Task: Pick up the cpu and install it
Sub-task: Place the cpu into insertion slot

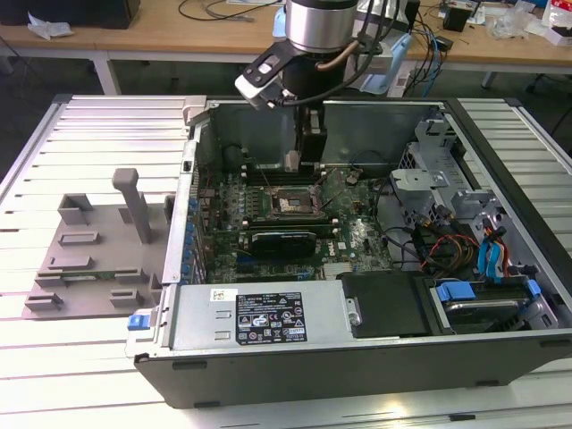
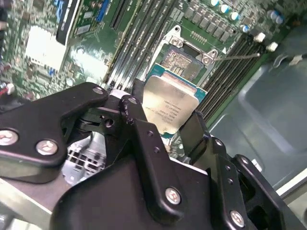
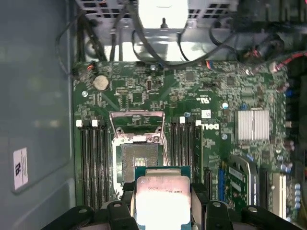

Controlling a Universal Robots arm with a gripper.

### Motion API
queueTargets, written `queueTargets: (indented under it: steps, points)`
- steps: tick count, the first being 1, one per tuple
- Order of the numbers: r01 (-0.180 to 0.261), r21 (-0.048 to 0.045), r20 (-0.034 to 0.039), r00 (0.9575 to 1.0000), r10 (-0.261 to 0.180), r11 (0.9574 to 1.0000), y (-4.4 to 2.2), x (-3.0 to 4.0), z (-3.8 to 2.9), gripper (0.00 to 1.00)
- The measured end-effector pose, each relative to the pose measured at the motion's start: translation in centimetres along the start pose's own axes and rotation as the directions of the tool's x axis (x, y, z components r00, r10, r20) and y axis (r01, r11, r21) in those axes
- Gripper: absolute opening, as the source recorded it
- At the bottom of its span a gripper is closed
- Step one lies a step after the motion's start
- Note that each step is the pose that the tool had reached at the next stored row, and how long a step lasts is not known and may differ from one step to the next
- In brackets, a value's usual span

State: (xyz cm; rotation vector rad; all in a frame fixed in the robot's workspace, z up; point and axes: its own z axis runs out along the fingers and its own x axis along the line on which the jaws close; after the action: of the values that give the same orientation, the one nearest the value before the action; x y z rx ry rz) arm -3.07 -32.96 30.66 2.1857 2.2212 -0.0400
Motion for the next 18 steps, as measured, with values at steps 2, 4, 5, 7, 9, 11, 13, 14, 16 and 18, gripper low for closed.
queueTargets:
  steps: [2,4,5,7,9,11,13,14,16,18]
  points:
    - [0.028,-0.0011,-0.0001,0.9996,-0.028,0.9996,0.0,0.0,0.01,0.55]
    - [0.031,-0.0012,0.0,0.9995,-0.031,0.9995,0.0,0.0,0.01,0.55]
    - [0.032,-0.0012,-0.0001,0.9995,-0.032,0.9995,0.0,0.0,0.01,0.55]
    - [0.035,-0.0013,-0.0001,0.9994,-0.035,0.9994,0.0,0.0,0.01,0.55]
    - [0.037,-0.0014,-0.0001,0.9993,-0.037,0.9993,0.0,0.0,0.01,0.55]
    - [0.037,-0.0015,-0.0002,0.9993,-0.037,0.9993,0.0,0.01,0.12,0.55]
    - [0.037,-0.0014,-0.0001,0.9993,-0.037,0.9993,0.0,0.01,0.29,0.55]
    - [0.037,-0.0014,-0.0001,0.9993,-0.037,0.9993,0.0,0.02,0.4,0.55]
    - [0.037,-0.0014,-0.0001,0.9993,-0.037,0.9993,0.0,0.02,0.53,0.55]
    - [0.037,-0.0013,-0.0001,0.9993,-0.037,0.9993,0.0,0.03,0.81,0.55]
